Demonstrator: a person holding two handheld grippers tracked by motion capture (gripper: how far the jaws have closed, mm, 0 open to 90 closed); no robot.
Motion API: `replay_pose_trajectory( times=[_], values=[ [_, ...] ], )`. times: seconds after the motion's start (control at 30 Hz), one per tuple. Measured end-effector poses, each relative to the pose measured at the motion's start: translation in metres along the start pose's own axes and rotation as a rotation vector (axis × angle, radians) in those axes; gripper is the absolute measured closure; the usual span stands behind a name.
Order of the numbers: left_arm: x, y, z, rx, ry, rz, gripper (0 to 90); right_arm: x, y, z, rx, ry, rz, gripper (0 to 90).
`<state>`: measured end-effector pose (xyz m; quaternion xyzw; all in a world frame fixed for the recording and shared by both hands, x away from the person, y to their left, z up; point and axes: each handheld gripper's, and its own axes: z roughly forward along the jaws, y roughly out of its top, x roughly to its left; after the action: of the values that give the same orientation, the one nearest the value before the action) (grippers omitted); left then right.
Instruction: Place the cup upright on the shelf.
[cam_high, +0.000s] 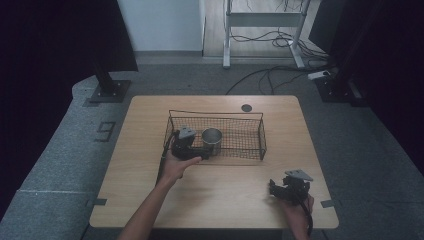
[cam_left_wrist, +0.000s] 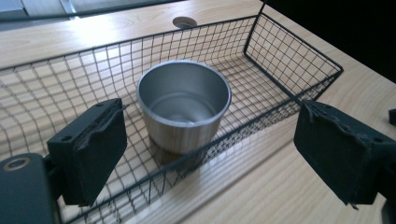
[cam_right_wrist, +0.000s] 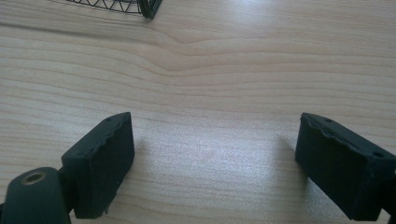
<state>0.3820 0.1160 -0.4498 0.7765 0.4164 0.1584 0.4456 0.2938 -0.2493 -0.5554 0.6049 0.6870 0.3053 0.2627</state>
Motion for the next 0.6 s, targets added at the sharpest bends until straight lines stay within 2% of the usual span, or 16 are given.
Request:
replay_pose_trajectory(
  times=[0.27, 0.4, 0.6],
  values=[
    [0.004, -0.021, -0.026, -0.036, -0.036, 0.002, 10.7, 0.0, 0.0, 0.0, 0.001, 0.001, 0.0, 11.5],
    [0.005, -0.034, -0.038, -0.036, -0.052, -0.005, 10.6, 0.0, 0.0, 0.0, 0.001, 0.001, 0.0, 11.5],
    [0.011, -0.054, -0.053, -0.035, -0.052, -0.013, 10.2, 0.0, 0.0, 0.0, 0.001, 0.001, 0.0, 11.5]
  ],
)
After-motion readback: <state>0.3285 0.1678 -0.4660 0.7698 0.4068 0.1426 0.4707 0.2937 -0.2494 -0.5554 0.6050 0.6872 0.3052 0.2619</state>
